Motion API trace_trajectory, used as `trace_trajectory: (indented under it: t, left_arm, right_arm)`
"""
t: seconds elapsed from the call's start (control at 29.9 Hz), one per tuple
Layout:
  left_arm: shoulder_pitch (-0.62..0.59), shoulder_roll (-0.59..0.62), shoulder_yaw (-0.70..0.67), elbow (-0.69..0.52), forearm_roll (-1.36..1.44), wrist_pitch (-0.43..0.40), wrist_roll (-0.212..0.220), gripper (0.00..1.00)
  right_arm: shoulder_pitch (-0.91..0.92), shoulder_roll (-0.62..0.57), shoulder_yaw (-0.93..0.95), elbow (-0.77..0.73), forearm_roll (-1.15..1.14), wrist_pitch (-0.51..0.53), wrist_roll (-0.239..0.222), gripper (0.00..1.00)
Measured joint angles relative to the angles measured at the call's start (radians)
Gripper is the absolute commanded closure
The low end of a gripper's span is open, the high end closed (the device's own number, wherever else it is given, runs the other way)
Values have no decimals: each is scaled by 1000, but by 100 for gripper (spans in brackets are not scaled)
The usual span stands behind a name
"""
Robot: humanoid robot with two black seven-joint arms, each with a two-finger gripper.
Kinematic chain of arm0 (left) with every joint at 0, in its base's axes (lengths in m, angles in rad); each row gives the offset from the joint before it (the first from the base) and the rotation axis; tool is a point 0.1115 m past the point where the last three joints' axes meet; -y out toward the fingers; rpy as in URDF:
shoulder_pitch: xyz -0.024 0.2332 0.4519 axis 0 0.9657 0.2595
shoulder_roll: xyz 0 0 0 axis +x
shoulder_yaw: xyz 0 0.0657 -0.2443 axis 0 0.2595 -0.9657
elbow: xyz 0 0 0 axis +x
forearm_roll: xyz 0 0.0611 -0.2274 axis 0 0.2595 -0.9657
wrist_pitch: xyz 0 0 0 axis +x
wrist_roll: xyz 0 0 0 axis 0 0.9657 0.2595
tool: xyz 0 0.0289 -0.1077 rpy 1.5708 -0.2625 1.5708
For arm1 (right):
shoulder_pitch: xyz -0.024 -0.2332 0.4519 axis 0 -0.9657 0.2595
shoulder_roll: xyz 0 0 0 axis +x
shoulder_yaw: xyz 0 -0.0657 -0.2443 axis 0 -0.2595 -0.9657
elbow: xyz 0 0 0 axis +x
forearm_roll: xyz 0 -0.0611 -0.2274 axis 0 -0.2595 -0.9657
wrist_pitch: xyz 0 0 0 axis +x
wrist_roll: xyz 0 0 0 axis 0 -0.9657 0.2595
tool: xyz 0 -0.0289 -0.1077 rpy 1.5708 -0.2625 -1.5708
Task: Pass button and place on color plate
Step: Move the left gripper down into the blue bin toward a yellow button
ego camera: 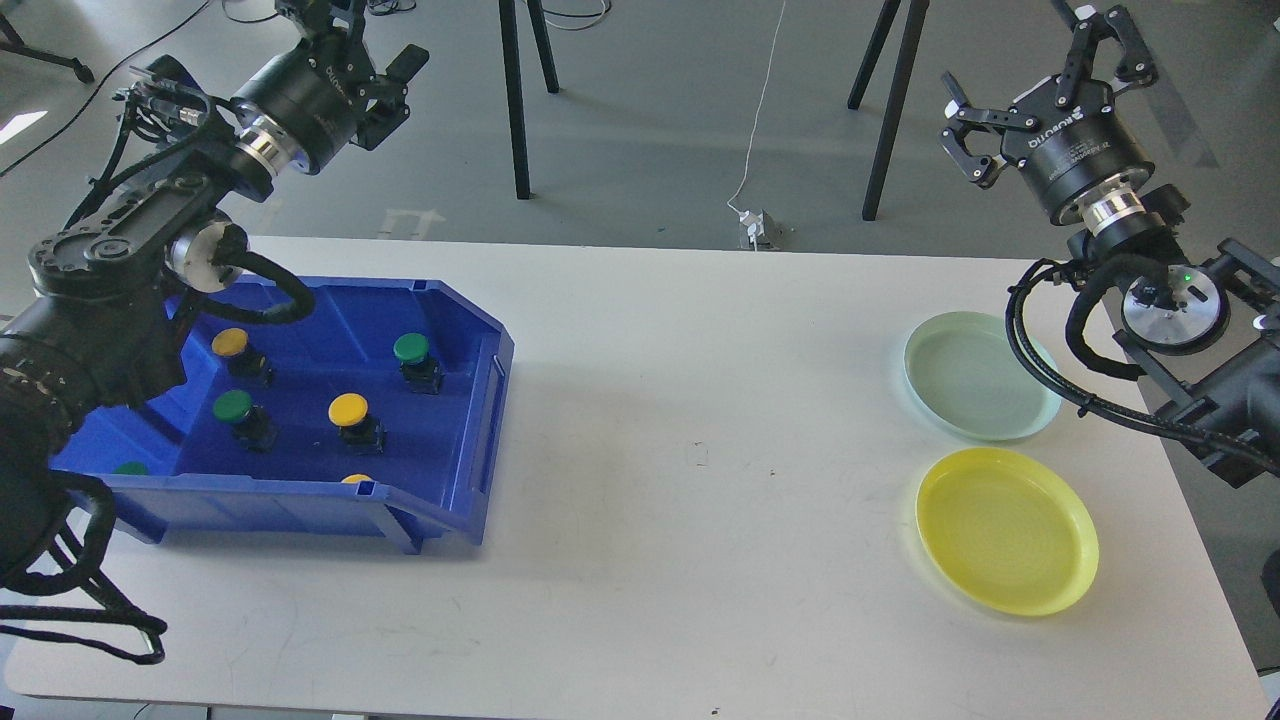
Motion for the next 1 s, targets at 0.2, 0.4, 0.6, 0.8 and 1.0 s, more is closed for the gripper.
trace_trajectory:
  t: [0.2,0.4,0.6,0.8,1.0]
  left_arm:
    - [6,9,-5,0,-15,0,0,0]
    - [7,-3,-163,-14,-99,0,0,0]
    - [127,-34,-405,-197,-175,0,0,0]
    - [151,61,-396,-480,-101,0,0,0]
    - [71,326,-165,-768,263,-1,0,3]
  right_arm:
    - [-1,3,-2,2,-1,0,0,1]
    - [-1,1,7,1,-1,0,0,1]
    - [-3,0,11,3,-1,0,1,1]
    - [-13,1,13,6,1,0,2,1]
    - [-14,2,10,5,1,0,2,1]
